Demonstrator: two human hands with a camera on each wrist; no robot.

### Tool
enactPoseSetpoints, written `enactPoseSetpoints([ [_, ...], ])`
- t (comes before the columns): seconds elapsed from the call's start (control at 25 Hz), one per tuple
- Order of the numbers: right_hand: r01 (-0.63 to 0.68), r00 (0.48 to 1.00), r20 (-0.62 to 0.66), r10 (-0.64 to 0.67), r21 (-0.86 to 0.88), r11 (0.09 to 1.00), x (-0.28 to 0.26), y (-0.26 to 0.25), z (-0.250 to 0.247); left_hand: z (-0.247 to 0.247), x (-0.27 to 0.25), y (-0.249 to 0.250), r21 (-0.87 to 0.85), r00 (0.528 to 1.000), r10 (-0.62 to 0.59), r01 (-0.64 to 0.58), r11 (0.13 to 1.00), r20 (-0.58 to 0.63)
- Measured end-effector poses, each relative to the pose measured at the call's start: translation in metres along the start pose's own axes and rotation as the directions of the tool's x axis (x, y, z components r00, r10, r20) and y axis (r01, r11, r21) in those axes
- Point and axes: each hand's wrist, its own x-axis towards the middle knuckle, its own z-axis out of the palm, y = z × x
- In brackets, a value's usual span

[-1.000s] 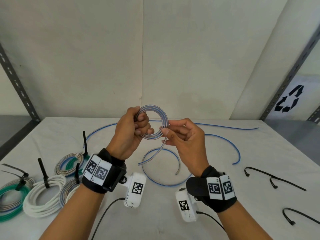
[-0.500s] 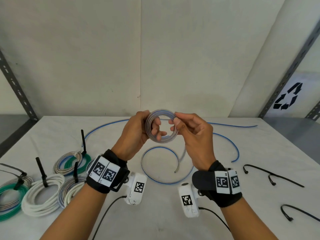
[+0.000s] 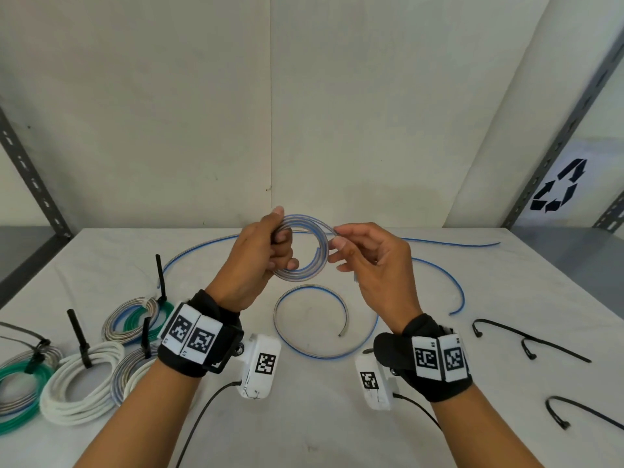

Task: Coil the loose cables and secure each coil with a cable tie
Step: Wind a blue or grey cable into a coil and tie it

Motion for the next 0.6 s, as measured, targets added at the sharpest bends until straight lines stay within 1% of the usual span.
enactPoseSetpoints([
  [0.12,-0.052,0.998,-0.017,0.054,0.114,0.992,-0.003,0.0,0.01,-0.003,0.002,0.002,-0.142,0.999,0.009,-0.015,0.99,-0.04],
  [0.2,-0.075,0.997,-0.007,0.078,0.18,0.981,-0.006,0.0,0.016,-0.003,0.003,0.002,-0.194,0.997,0.02,-0.035,0.98,-0.076],
  [0.32,-0.076,0.996,-0.022,0.083,0.226,0.971,-0.01,0.0,0.024,-0.003,0.003,0.002,-0.235,0.992,0.034,-0.061,0.97,-0.118],
  [0.4,-0.055,0.996,-0.059,0.07,0.222,0.973,-0.011,0.002,0.028,-0.002,0.003,0.0,-0.246,0.99,0.044,-0.077,0.966,-0.136],
  [0.6,0.01,0.988,-0.156,0.01,0.127,0.992,-0.015,0.008,0.036,0.004,0.003,-0.004,-0.261,0.985,0.048,-0.091,0.961,-0.167],
])
